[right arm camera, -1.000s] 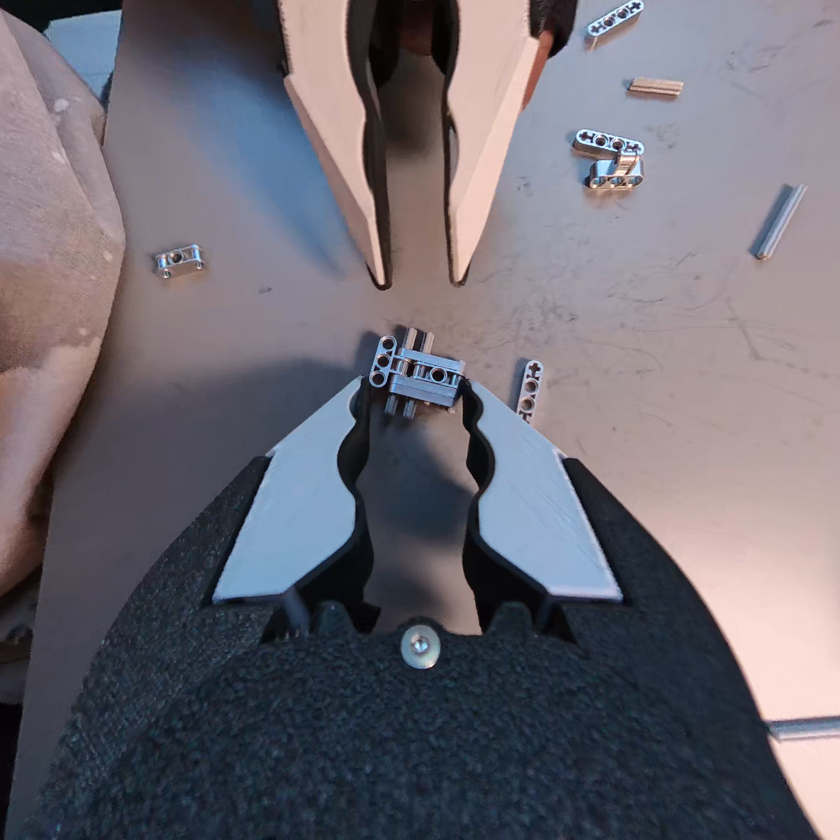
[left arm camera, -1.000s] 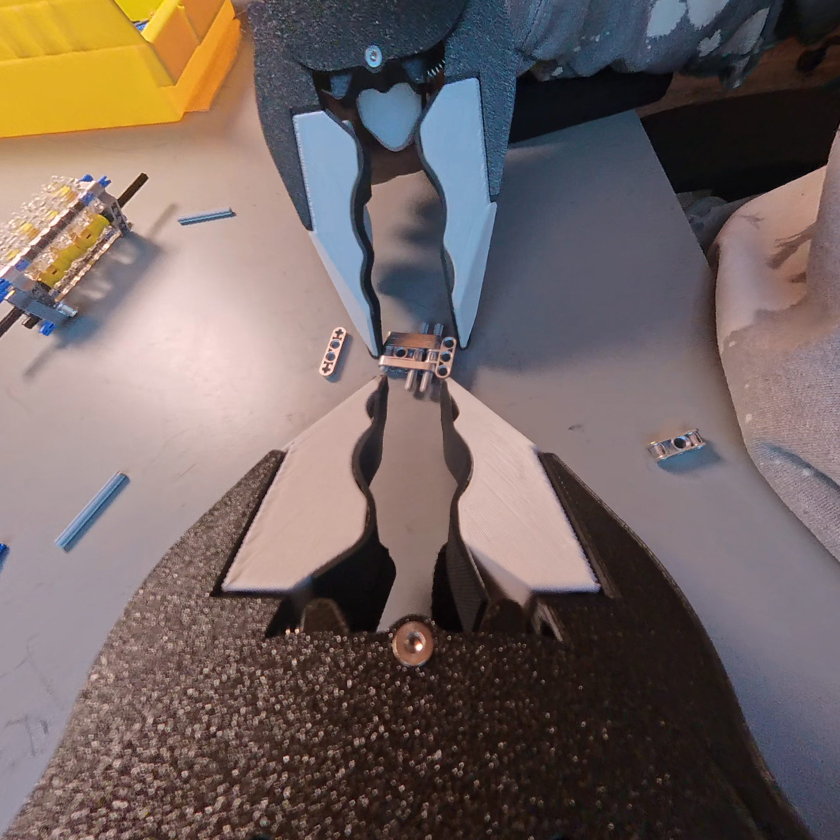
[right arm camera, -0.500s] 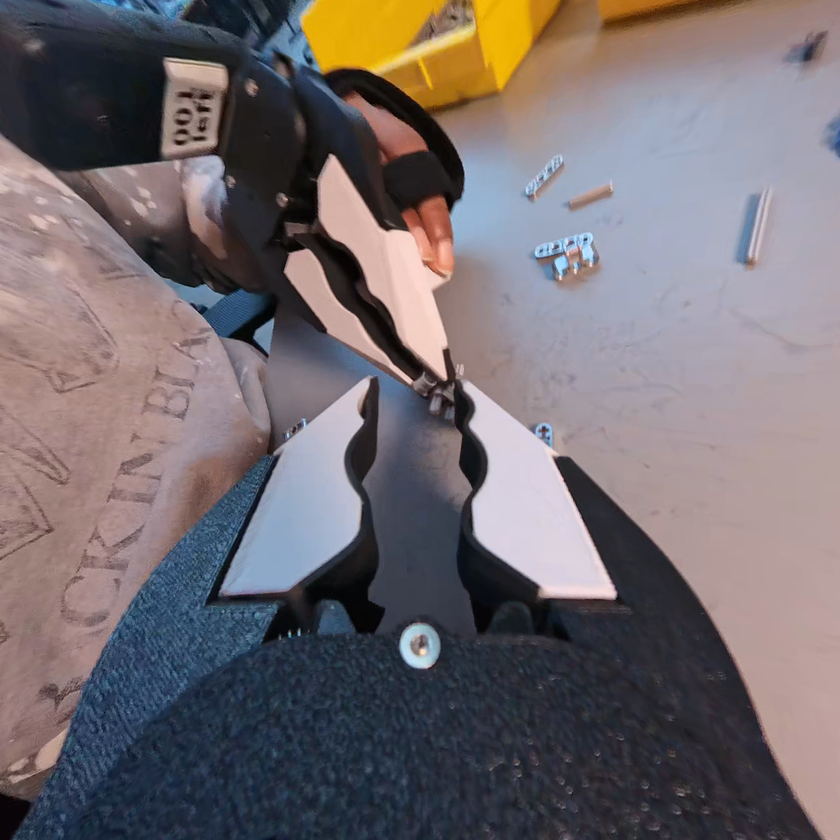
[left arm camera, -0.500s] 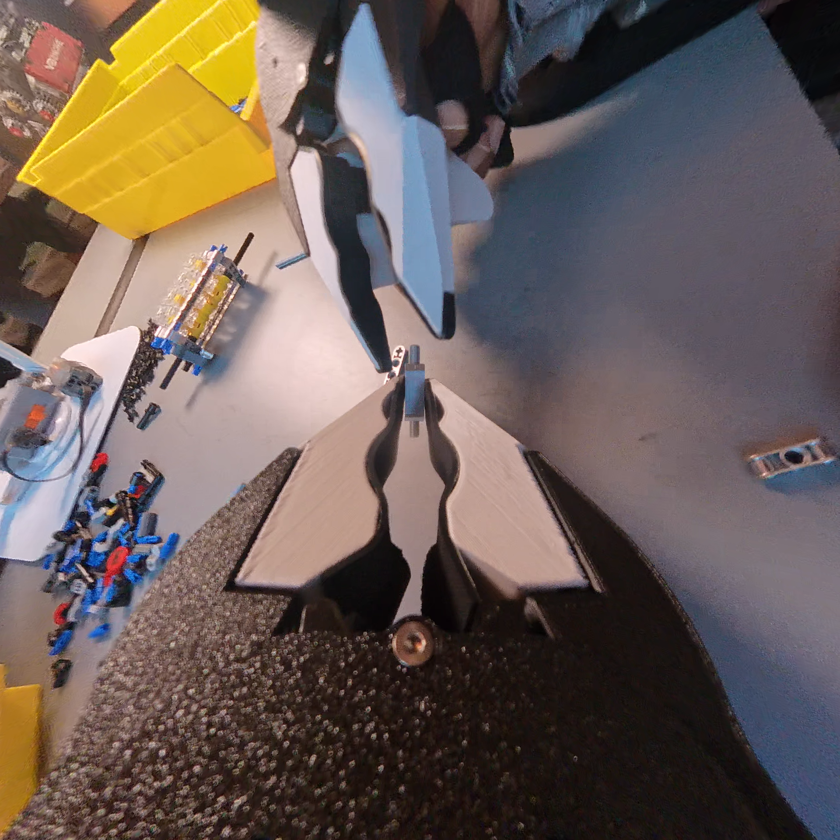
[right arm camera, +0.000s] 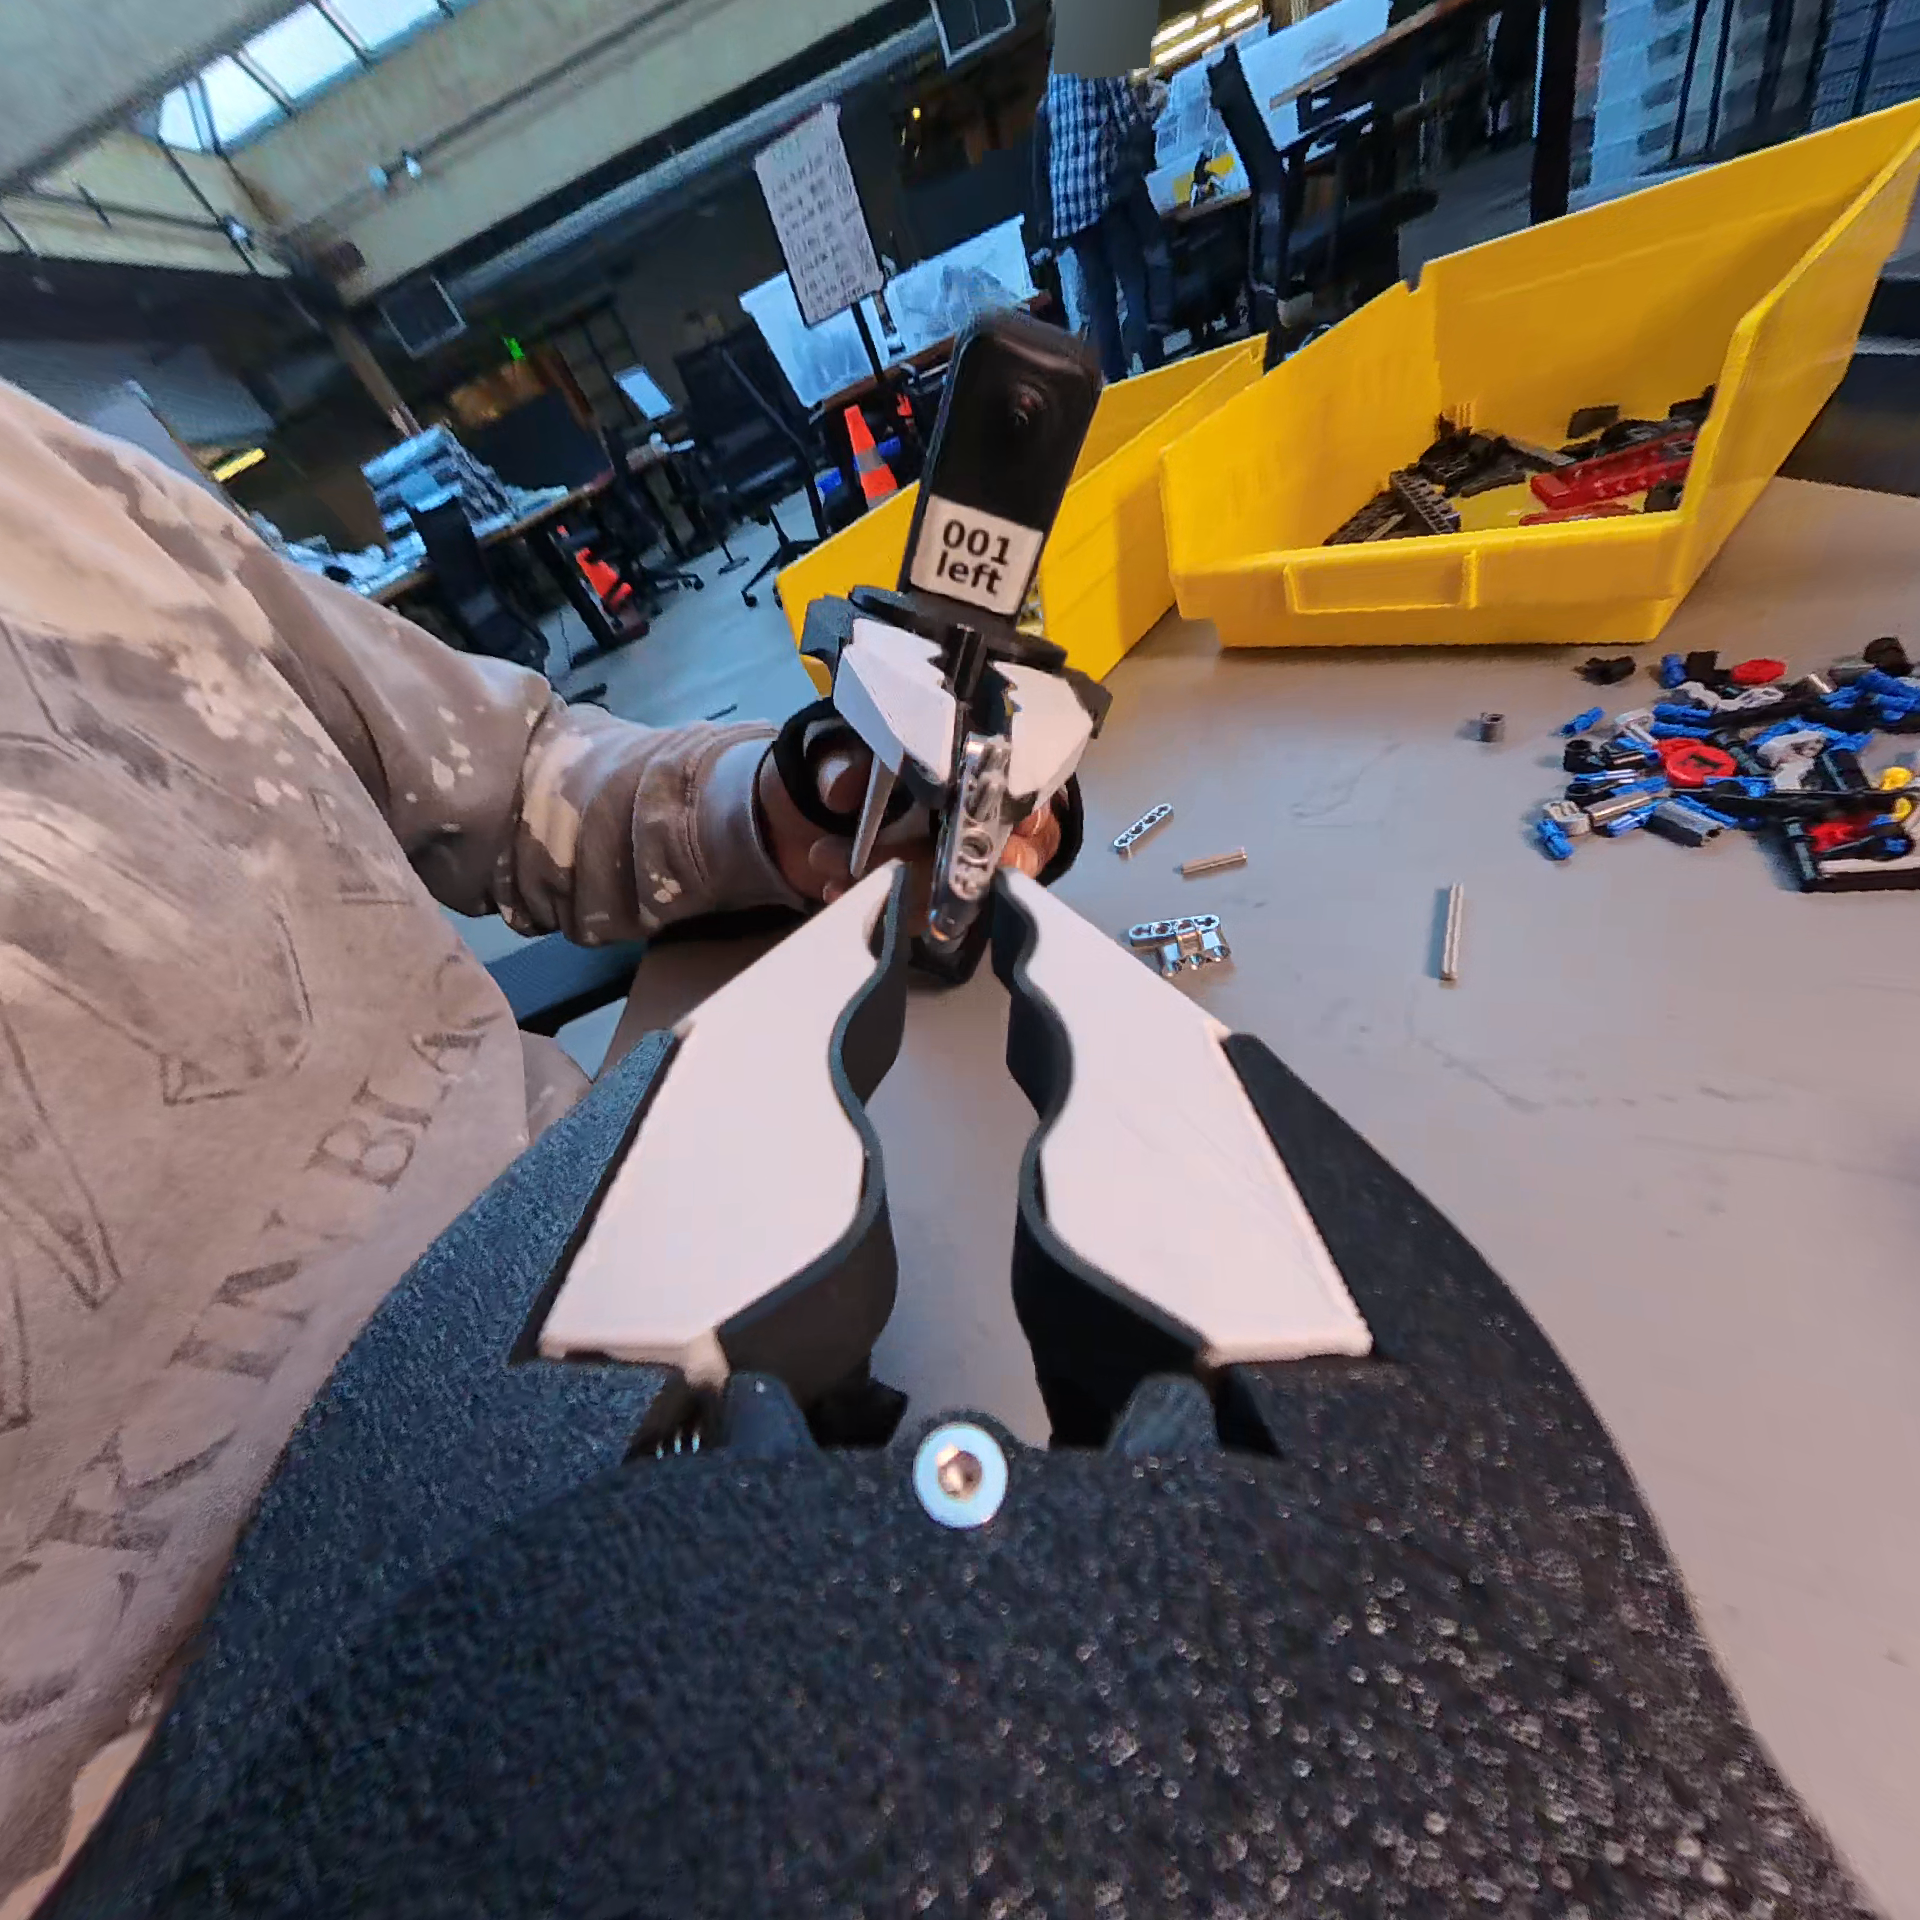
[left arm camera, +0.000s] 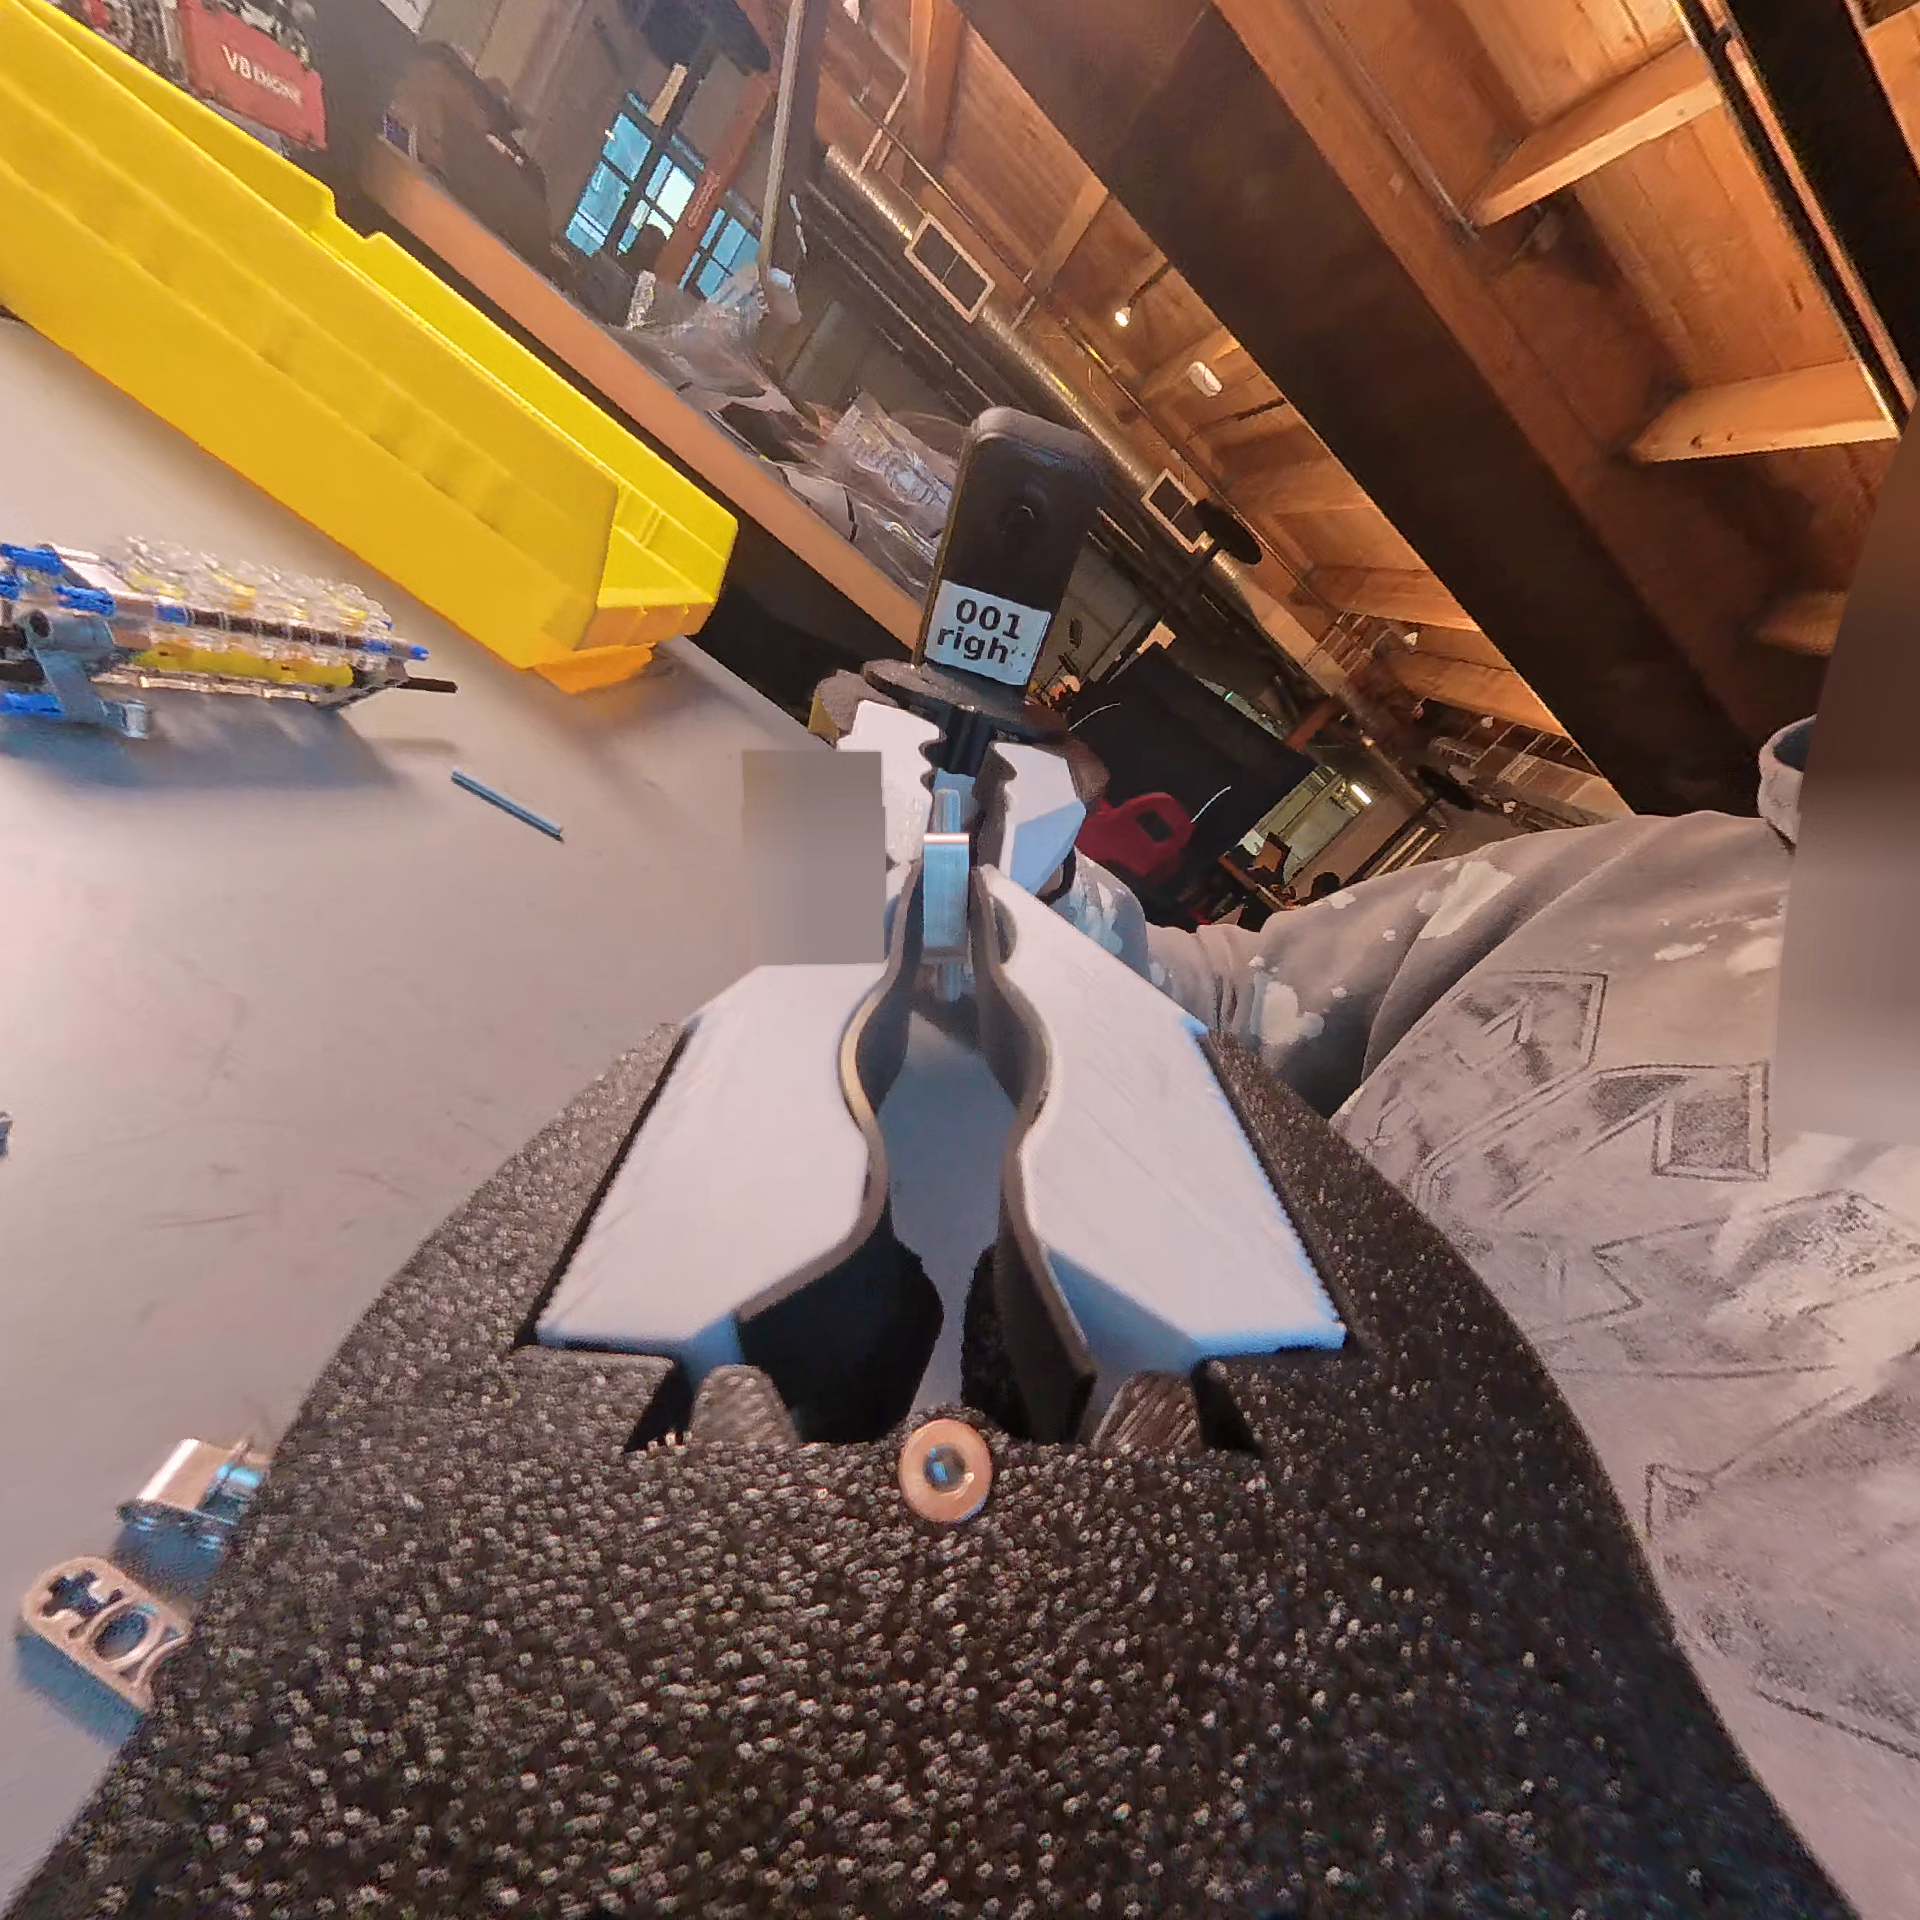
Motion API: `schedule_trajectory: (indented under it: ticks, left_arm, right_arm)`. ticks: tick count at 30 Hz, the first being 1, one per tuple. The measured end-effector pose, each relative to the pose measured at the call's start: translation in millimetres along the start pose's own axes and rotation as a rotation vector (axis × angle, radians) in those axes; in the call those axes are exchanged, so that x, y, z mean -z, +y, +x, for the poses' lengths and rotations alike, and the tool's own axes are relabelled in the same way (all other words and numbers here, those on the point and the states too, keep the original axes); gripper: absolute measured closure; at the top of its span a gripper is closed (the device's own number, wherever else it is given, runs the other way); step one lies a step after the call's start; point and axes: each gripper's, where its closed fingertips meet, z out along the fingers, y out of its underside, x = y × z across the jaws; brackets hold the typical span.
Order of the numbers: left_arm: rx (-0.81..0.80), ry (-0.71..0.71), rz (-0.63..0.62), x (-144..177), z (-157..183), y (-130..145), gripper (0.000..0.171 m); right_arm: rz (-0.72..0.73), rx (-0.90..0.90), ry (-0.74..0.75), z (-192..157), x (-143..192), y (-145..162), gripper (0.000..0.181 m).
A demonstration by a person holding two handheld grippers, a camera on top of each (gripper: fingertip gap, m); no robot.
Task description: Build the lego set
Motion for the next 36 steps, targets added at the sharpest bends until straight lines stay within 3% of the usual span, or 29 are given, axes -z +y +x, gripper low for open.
schedule_trajectory:
  ticks: [6,11,21,36]
  left_arm:
    - [0.058,-0.007,-0.071,-3.6,-6.6,9.4,0.165]
    - [0.080,-0.006,-0.250,-3.3,-15.2,24.6,0.164]
    - [-0.415,-0.182,-0.777,-7.7,-56.6,58.8,0.162]
    - [-0.448,-0.171,-0.805,-8.7,-66.4,71.7,0.164]
  right_arm:
    - [-0.007,-0.138,-0.019,7.1,6.2,2.8,0.176]
    - [-0.113,-0.122,0.003,10.6,10.1,16.7,0.176]
    - [-0.329,0.046,0.182,33.7,24.8,54.3,0.175]
    - [-0.481,0.111,0.242,43.2,23.3,78.2,0.175]
